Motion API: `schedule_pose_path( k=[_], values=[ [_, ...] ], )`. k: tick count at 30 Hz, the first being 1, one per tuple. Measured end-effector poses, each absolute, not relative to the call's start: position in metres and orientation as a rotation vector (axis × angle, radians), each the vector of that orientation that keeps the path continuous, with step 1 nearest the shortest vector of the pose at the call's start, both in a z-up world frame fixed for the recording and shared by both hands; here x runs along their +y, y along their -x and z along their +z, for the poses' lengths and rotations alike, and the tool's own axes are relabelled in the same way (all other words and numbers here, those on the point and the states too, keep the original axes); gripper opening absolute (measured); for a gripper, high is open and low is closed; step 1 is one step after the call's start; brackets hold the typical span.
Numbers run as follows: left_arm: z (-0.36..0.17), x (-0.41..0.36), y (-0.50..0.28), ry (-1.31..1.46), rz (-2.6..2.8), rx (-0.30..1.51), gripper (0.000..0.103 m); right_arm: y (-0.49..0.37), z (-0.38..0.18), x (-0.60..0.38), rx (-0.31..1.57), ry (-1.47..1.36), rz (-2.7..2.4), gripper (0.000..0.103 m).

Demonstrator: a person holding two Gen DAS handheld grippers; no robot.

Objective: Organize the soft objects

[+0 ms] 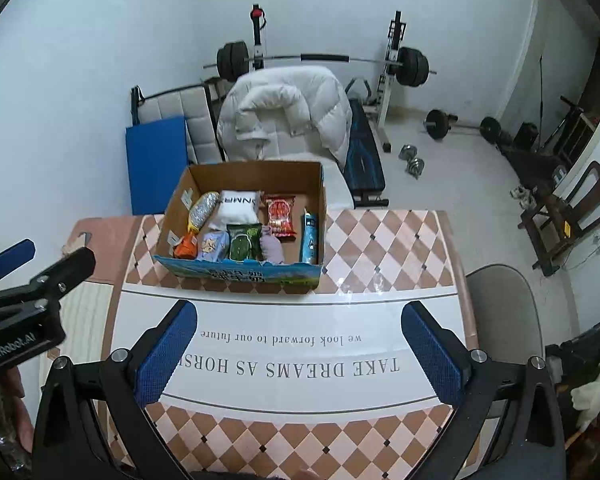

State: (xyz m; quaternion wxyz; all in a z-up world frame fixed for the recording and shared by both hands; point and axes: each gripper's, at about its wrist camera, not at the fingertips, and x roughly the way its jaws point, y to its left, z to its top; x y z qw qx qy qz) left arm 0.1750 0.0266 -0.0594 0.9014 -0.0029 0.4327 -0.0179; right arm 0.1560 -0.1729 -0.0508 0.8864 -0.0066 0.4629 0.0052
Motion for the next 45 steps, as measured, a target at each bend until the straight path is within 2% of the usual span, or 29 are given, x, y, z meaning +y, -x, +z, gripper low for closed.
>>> schedule_pose_path(
  k=[17, 33, 45],
  values=[
    [-0.026, 0.031, -0.121, 0.042, -0.038, 0.846, 0.102, -0.083, 0.021, -0.171, 0.858, 0.023, 0.01, 0.103],
    [-0.041, 0.036, -0.156, 0.008, 0.043, 0.801, 0.103, -0.13, -0.004, -0.173, 0.867, 0.033, -0.076, 0.103],
    [-0.036, 0.032, -0.164, 0.004, 0.038, 0.794, 0.103, -0.148, 0.003, -0.175, 0.838, 0.036, -0.081, 0.103]
  ],
)
